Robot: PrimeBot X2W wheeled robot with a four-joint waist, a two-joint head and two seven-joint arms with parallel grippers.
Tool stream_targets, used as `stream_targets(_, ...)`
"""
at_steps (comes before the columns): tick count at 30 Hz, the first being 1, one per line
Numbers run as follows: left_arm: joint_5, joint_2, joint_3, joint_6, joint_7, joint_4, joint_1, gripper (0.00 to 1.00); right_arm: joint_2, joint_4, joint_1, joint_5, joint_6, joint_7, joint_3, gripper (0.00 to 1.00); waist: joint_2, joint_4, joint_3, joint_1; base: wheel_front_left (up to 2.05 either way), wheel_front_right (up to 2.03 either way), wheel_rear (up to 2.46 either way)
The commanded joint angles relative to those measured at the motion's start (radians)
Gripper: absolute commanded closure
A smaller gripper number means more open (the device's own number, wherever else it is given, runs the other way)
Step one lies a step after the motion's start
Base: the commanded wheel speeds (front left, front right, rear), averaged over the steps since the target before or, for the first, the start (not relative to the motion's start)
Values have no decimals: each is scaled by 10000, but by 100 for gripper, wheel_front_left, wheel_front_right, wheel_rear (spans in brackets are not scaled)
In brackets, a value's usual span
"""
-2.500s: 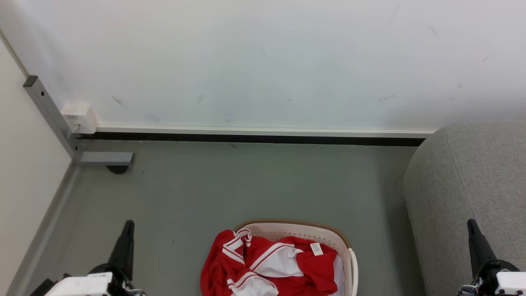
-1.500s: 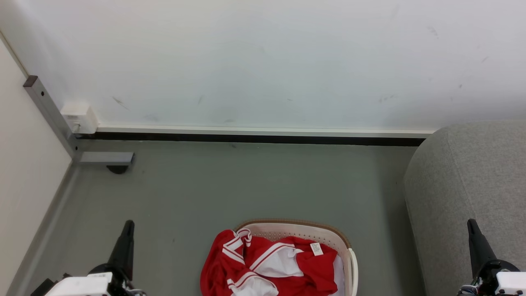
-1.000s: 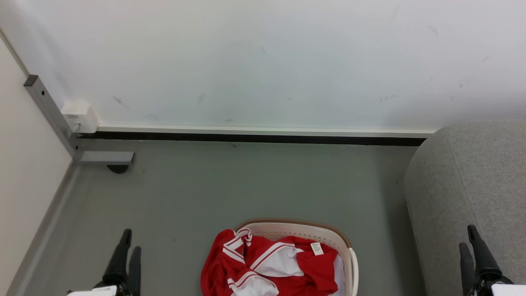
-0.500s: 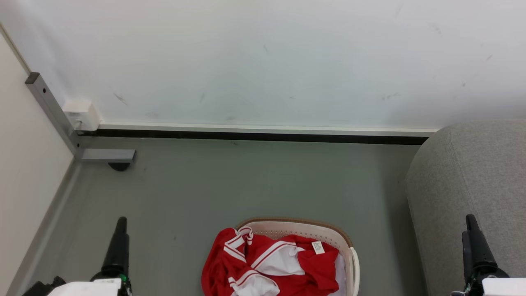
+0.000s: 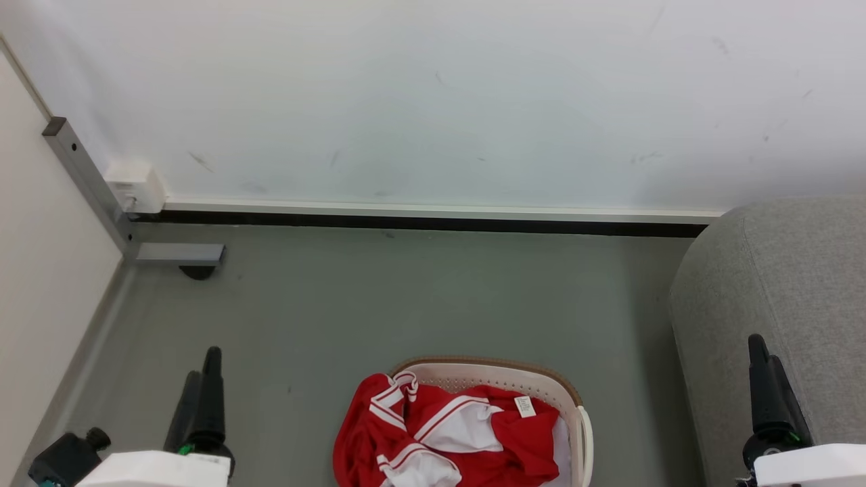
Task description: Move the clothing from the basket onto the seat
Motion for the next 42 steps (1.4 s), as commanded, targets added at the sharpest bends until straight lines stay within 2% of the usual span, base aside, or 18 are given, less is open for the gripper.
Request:
stream_targets(1, 795, 147, -62, 165, -149, -79, -26, 0, -65, -197, -121, -829, 40, -142, -14, 0, -1, 13, -4, -1, 0, 0, 0)
stream_targets(7, 1987, 243, -322, 481, -349, -168, -68, 0, 38, 1, 88, -2616, 45, -354, -211, 0, -1, 46, -12, -1, 0, 0, 0)
stream_targets(14, 2977, 409, -712, 612, -574, -59, -47, 0, 92, 358, 26, -3662, 50, -577, -126, 0, -1, 66, -27, -1, 0, 0, 0)
stream_targets(31, 4763, 661, -1059, 1180, -1069, -322, 30, 0, 92, 357, -19, -5346, 58, -1081, 308, 0, -1, 119, 73, -1, 0, 0, 0)
stream_targets(42, 5713, 728, -1180, 1142, -1369, -500, -35, 0, 83, 233, -106, -6120, 65, -1352, 532, 0, -1, 156, 273, -1, 0, 0, 0)
